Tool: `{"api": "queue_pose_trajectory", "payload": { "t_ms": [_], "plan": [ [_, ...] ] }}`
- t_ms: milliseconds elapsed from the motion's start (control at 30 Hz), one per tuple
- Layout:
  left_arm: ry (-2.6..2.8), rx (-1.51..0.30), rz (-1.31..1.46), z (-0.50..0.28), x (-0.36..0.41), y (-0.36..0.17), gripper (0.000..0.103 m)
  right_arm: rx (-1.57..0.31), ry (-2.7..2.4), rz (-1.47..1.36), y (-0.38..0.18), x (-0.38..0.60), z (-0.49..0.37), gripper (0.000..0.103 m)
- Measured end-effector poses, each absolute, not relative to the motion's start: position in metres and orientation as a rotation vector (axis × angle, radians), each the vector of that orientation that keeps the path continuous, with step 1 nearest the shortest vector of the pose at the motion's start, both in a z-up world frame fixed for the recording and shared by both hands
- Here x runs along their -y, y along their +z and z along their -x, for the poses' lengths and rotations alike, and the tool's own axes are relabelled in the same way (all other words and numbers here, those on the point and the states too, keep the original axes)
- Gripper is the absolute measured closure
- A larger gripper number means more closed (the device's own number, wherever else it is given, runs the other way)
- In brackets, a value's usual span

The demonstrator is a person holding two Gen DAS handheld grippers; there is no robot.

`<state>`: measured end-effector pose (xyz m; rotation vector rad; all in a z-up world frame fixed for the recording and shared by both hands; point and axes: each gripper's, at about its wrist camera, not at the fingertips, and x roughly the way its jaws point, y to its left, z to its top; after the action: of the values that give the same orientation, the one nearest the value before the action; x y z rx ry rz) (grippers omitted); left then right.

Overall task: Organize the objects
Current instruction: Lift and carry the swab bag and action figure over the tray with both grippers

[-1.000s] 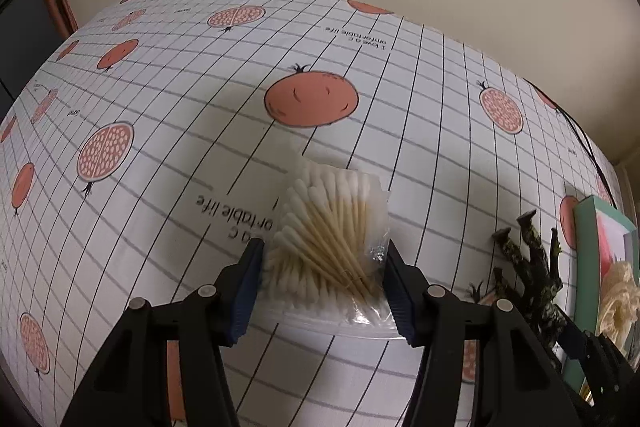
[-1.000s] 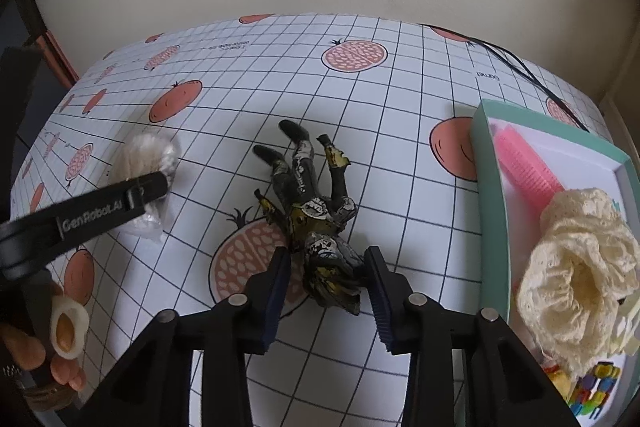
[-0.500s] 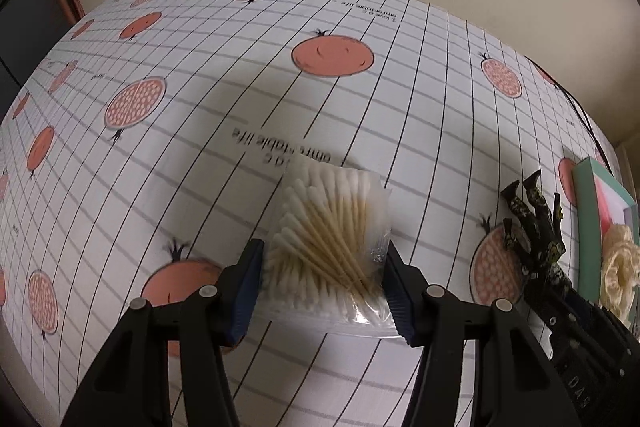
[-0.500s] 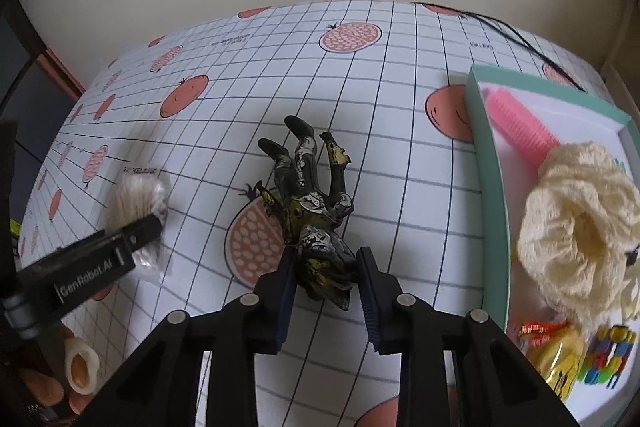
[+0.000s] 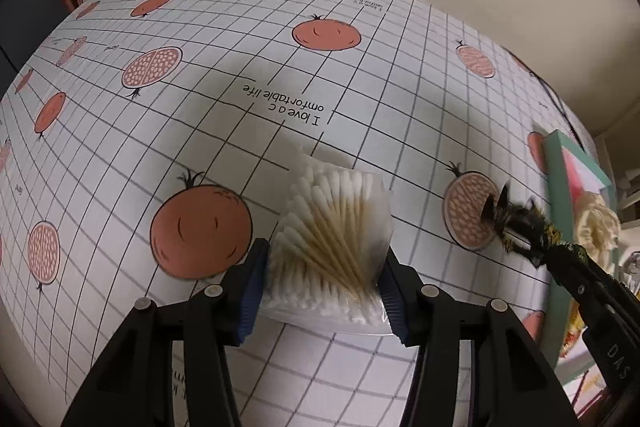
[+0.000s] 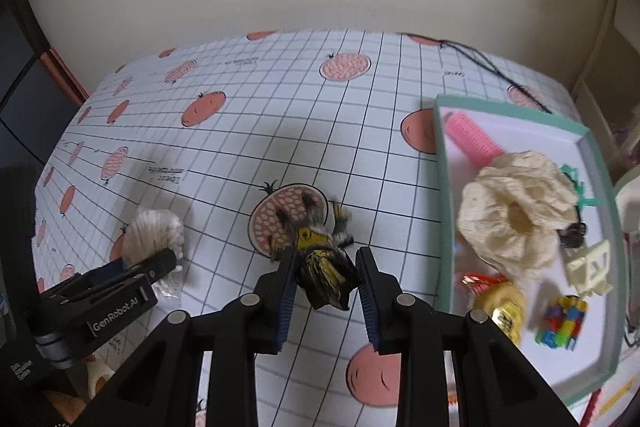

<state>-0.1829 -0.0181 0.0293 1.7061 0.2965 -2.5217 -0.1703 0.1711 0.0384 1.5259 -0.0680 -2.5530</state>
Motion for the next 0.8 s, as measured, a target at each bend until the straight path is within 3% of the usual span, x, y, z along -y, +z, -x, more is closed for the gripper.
{"api": "queue_pose_trajectory", "payload": {
  "t_ms": [267, 800],
  "plan": [
    [-2.594, -0.347, -1.688, 0.160, 0.013, 0.050, 0.049, 0.046, -2.602, -1.497, 0.059, -0.179, 0.136, 0.072],
    [-2.756, -0.229, -1.627, 0.135, -0.033, 0.082, 0.049, 0.030, -2.682, -1.411, 0.085, -0.203, 0.102, 0.072]
  ]
}}
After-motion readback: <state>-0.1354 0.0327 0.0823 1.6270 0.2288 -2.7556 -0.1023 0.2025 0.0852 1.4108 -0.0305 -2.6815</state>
